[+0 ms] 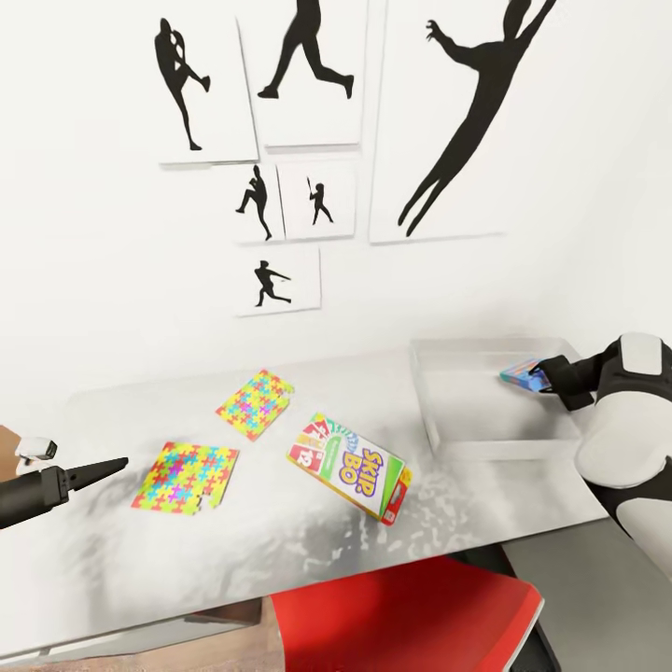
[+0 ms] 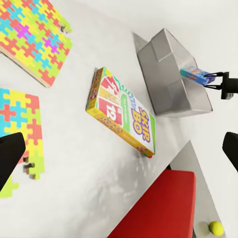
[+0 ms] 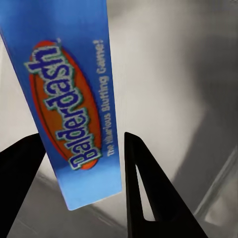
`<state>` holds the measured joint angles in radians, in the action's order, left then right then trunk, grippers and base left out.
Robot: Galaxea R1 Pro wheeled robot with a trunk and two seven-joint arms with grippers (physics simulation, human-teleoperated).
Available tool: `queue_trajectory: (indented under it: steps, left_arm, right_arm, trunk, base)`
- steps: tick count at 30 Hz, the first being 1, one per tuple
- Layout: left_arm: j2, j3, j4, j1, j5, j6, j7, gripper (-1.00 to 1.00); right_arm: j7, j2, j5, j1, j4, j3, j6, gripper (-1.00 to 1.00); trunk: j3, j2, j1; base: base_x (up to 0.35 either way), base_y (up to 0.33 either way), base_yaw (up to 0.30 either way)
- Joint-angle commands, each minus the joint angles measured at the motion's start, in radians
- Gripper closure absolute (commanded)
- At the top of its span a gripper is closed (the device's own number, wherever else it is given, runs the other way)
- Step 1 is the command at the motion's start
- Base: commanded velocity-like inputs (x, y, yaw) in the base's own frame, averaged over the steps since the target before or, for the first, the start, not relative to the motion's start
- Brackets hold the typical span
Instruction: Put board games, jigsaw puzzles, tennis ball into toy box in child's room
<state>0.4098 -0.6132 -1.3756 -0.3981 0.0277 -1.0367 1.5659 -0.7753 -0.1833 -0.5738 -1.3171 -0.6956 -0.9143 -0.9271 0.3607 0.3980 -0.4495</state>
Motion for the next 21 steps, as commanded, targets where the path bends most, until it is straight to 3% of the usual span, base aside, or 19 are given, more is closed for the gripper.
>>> queue_trajectory:
  steps: [1, 21]
  left_arm:
    - [0.0, 0.0, 0.0, -0.001, 0.003, -0.011, 0.005, -1.0]
    - [0.001, 0.0, -0.001, -0.001, 0.003, -0.011, 0.005, -1.0]
  right_arm:
    - [-0.011, 0.0, -0.011, -0.002, -0.001, -0.002, -0.001, 1.0]
    - [-0.018, -0.002, -0.012, -0.017, -0.001, -0.002, -0.002, 1.0]
  trunk:
    - [0.003, 0.002, -0.001]
    - [0.026, 0.002, -0.001]
  base:
    - [0.0, 0.0, 0.0]
    - [-0.031, 0.007, 0.0]
